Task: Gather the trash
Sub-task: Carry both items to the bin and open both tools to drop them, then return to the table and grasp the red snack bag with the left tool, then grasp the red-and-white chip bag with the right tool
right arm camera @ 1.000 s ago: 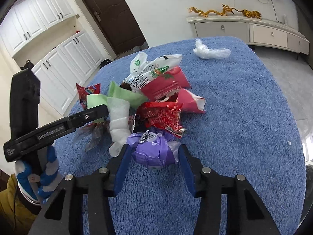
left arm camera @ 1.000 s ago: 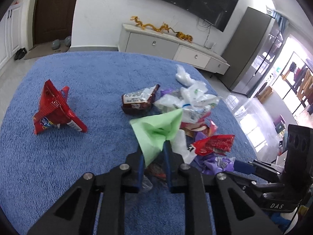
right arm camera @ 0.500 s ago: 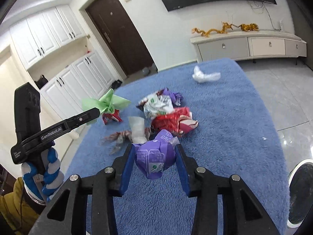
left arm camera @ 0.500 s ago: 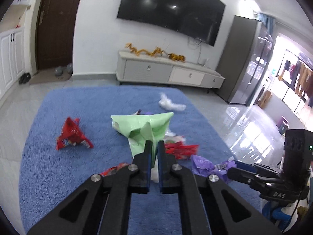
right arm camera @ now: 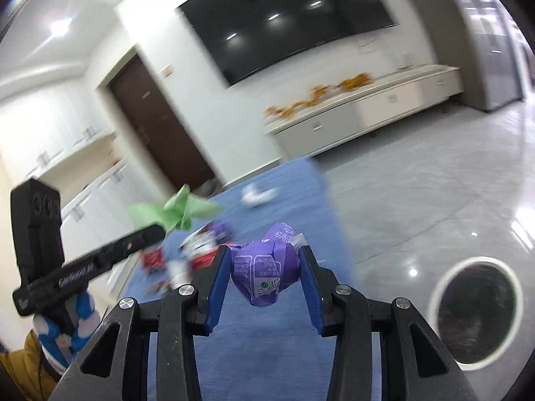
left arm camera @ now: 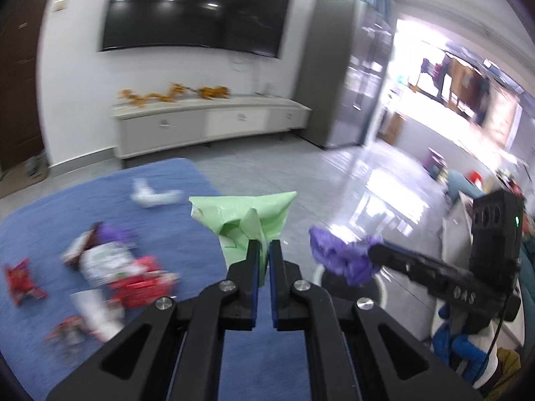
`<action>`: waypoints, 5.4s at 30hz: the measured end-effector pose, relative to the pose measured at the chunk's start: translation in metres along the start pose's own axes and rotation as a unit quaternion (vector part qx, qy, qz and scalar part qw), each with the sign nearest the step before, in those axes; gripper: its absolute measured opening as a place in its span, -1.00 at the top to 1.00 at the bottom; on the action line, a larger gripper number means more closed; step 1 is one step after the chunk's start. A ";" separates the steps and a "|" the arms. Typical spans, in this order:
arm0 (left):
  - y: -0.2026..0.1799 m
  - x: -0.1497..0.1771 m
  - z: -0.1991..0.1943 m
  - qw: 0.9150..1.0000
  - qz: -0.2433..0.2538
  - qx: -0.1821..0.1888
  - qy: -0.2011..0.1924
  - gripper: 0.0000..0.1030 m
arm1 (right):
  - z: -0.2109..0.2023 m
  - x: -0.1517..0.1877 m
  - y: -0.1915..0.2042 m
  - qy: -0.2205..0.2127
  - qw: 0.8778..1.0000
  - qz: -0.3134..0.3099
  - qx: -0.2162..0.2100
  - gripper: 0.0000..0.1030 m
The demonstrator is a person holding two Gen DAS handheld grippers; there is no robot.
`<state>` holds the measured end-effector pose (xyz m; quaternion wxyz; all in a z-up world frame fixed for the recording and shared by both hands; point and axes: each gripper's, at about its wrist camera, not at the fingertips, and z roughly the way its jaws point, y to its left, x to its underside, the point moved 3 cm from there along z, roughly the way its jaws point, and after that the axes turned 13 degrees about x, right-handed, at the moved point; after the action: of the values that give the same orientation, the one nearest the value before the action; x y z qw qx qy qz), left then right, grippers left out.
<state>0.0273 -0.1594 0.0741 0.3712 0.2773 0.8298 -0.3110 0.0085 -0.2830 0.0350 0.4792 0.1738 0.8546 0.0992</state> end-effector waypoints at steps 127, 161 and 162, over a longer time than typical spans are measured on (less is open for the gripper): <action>0.322 0.095 -0.101 0.938 -0.183 -0.292 -0.030 -0.08 | 0.180 0.061 0.206 0.130 0.941 -0.312 -0.005 -0.12; 0.243 0.086 -0.201 0.953 -0.163 -0.223 -0.125 0.70 | 0.072 0.040 0.173 0.065 0.967 -0.245 -0.010 0.90; 0.239 0.083 -0.204 0.954 -0.159 -0.222 -0.128 0.70 | 0.068 0.039 0.172 0.060 0.968 -0.243 -0.009 0.90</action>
<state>0.0542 0.1626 0.0428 0.4723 0.0107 0.8568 -0.2068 0.0828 -0.1095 0.0270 0.4384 -0.0497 0.8974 -0.0019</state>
